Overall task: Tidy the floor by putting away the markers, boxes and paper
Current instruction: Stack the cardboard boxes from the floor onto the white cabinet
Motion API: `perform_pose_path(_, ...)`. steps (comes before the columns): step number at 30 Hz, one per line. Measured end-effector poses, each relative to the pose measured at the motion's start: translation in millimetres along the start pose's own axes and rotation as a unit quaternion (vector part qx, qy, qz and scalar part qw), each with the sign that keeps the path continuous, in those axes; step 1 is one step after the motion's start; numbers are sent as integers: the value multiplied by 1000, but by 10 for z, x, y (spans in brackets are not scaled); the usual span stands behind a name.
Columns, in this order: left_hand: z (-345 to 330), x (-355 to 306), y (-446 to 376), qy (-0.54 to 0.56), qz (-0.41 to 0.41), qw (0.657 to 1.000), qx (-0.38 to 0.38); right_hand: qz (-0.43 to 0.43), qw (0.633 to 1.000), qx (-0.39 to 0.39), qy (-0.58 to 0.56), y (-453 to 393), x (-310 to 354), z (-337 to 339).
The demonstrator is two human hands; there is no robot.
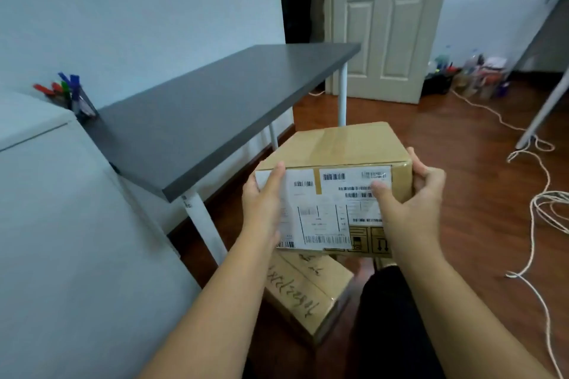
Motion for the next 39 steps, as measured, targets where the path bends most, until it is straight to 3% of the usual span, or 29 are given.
perform_pose_path(6, -223, -887, 161, 81, -116, 988, 58, 133, 986, -32, -100, 77, 923, 0)
perform_pose_path(10, -110, -1572, 324, 114, -212, 969, 62, 195, 970, 3, -146, 61, 1402, -227)
perform_pose_path(16, 546, -2561, 646, 95, -365, 925, -50, 254, 927, 89, -262, 160, 1902, -1057)
perform_pose_path(20, 1174, -3044, 888, 68, -435, 886, -143, 237, 900, 176, -320, 397, 2234, -1739)
perform_pose_path(25, 1941, -3388, 1165, 19, -480, 849, -223, 209, 860, 295, -361, 715, 2600, -2537)
perform_pose_path(29, 2406, -3465, 1250, -91, -476, 815, -318, 179, 848, 364, -340, 899, 2662, -3066)
perform_pose_path(33, 2741, -3398, 1104, -207, -421, 812, -346, 147, 867, 389, -274, 928, 2541, -3506)
perform_pose_path(36, 2911, -3363, 939, -238, -409, 824, -312, 174, 889, 378, -192, 883, 2508, -3779)
perform_pose_path(39, 3028, -3355, 777, -296, -398, 809, -315, 219, 909, 344, -86, 873, 2519, -4063)
Point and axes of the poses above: each hand's wrist, its own y-axis away from the middle knuckle, its own z-axis out of the back of the hand, x = y × z, the point moved 2 cm from there along -y, towards the middle knuckle, and after that the axes turned 10 degrees about y, right-handed, at the moved point
